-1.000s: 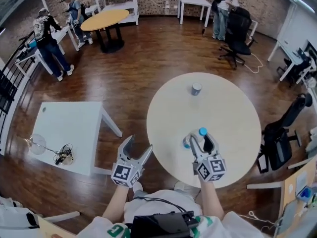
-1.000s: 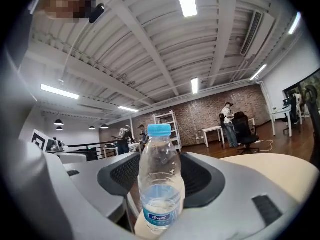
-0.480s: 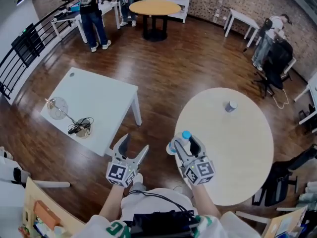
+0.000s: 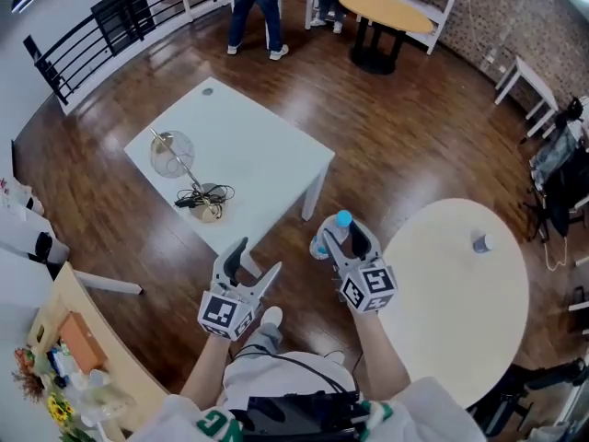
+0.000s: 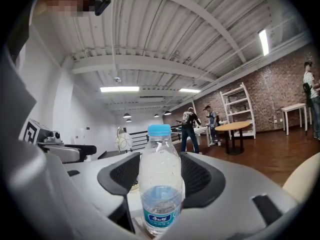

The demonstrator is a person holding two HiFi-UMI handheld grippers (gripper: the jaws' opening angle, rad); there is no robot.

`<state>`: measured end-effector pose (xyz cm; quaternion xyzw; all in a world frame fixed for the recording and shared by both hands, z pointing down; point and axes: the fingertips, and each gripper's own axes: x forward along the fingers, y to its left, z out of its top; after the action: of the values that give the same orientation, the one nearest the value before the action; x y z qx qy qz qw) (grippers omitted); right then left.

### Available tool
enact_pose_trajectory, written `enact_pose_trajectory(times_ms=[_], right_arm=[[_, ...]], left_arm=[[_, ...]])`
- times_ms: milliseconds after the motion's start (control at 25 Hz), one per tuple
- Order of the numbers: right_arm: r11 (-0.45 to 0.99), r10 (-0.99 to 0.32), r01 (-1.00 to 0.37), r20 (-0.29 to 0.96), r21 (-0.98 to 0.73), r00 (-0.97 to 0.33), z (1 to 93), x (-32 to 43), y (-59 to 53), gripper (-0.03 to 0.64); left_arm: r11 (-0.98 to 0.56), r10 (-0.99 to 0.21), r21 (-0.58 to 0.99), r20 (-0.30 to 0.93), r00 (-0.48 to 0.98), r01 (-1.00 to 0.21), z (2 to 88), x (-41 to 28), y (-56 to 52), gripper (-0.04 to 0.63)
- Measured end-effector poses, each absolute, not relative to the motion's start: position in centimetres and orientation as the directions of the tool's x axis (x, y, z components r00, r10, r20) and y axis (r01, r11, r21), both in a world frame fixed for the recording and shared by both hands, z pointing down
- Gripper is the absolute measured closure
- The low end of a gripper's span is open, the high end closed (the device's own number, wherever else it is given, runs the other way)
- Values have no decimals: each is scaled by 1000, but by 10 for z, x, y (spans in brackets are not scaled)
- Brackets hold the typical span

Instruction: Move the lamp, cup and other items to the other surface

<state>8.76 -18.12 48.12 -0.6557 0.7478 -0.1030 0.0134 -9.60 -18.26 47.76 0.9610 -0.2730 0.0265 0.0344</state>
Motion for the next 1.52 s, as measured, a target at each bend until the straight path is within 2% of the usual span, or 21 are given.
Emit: enact_pose_trajectory(times_ms=[200,480,760,1040,1280,1520], right_arm=[[205,-965,-955,122,-214,-234,497,44,-256,339],[314,-927,-935,162,-164,-339,533,-8,-353,339],[333,-915,-935,197,-125,-352,573,-47,-441,337],[333,-914,-936,204,-113,-350,596,-65,-515,337],[334,-912,-938,219,-96,-347,624,-75,-552,337],[322,-926,-942,176,-90,-333,641,-86,-557,334]], left_arm=[[-804,-588,61,70,806,-591,486,-135,-219,252],[-754,-650,41,93,754,-655,500,-169,-256,252],[-709,-685,104,133,717,-697,504,-190,-278,252],[-674,-720,88,143,679,-733,534,-222,-295,252],[-664,-724,123,143,675,-738,536,-225,-304,252],[-658,-729,119,148,669,-743,541,-231,-307,252]])
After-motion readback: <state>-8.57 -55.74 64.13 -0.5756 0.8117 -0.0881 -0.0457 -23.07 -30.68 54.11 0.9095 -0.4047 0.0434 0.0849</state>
